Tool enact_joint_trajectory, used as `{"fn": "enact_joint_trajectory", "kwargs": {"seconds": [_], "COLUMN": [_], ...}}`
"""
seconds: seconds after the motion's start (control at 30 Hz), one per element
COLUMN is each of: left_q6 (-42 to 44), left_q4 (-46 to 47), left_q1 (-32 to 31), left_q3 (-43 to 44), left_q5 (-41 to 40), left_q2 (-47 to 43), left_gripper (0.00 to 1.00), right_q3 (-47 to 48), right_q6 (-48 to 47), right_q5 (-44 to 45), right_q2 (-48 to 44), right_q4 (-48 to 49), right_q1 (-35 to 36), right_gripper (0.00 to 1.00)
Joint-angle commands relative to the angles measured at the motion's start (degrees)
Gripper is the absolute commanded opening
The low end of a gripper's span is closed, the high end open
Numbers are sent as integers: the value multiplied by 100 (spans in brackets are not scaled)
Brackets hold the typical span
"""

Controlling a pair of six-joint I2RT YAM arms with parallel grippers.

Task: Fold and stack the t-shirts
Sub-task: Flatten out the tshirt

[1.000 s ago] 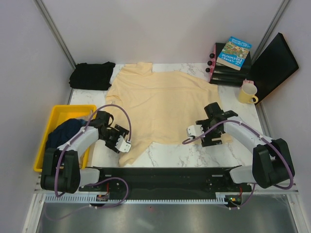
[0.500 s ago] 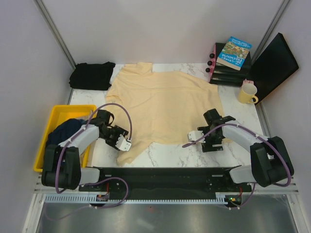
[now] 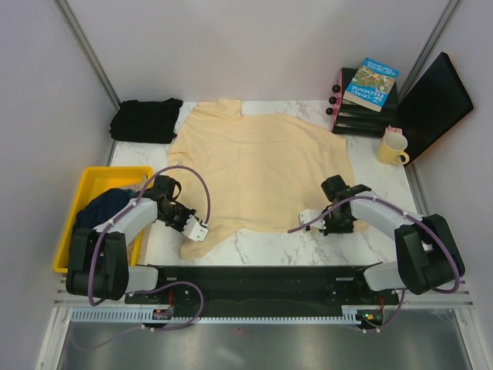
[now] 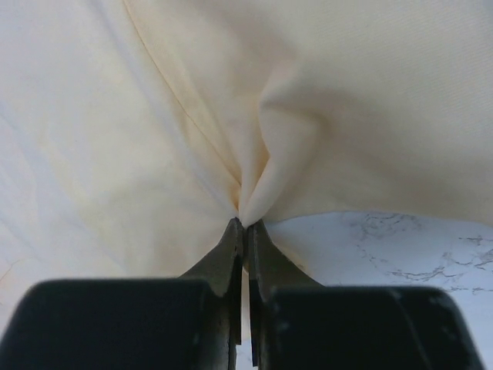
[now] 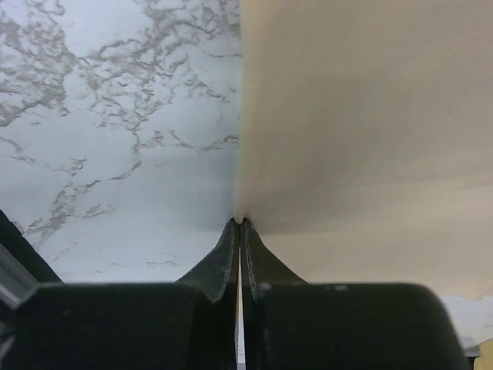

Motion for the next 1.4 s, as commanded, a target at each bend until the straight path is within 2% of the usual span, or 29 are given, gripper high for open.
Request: {"fn": "enact_joint_trajectory", "kwargs": {"seconds": [0.0,0.17,0.4,0.53,0.63,0.7,0.77,0.8,0.83,0.9,0.93,1.0,1.03,1.07,1.1,1.17,1.3,1.37], "left_q6": [-255,-923,-2021,-2102,-1874,-1655,-1531,-1522,-1539,-1574,-1583,-1557,-1522,-1356,-1224,-960,-1266,-1468], "left_q4": [-72,208,1570,2484,3616,4836,5872,6139,6351,6685,6669,6565,6538,6572,6886,7265,7758,7803], "left_q1": [-7,-7,37,81,186,256,335,353,362,371,380,388,389,389,389,371,248,213], "left_q3": [215,942,2560,3649,4072,4292,4976,5345,6253,7381,8597,9842,10918,11269,11411,11054,9878,9595], "left_q5": [4,-154,-374,-760,-936,-1130,-1313,-1402,-1498,-1736,-1763,-1588,-1457,-1107,-895,-412,-321,-427], "left_q2": [-36,113,543,1035,1387,1807,2203,2658,2958,3782,4040,4593,5005,5157,5193,4870,3904,3474], "left_gripper": [2,2,2,2,2,2,2,2,2,2,2,2,2,2,2,2,2,2], "right_q3": [-130,221,1467,2189,3032,3811,4306,4805,5079,5990,6301,7186,7453,7681,8014,8323,8703,8747], "right_q6": [-182,-156,-191,-506,-806,-1051,-1410,-1552,-1710,-2078,-2159,-2300,-2326,-2353,-2379,-2406,-2336,-2230], "right_q5": [549,803,1199,1480,1656,1753,1858,1867,1902,1938,1929,1868,1833,1728,1657,1430,1217,1217], "right_q2": [371,459,1091,1381,1680,2013,2425,2567,2742,3261,3428,3859,3956,4105,4150,4185,4142,4036], "right_q4": [2119,2548,3147,3735,4412,4956,5822,6150,6736,7241,7435,7875,8015,8121,8218,8543,8939,8904], "right_q1": [-70,-96,-219,-298,-430,-492,-580,-597,-650,-667,-676,-685,-685,-685,-685,-676,-685,-685], "right_gripper": [0,0,0,0,0,0,0,0,0,0,0,0,0,0,0,0,0,0]}}
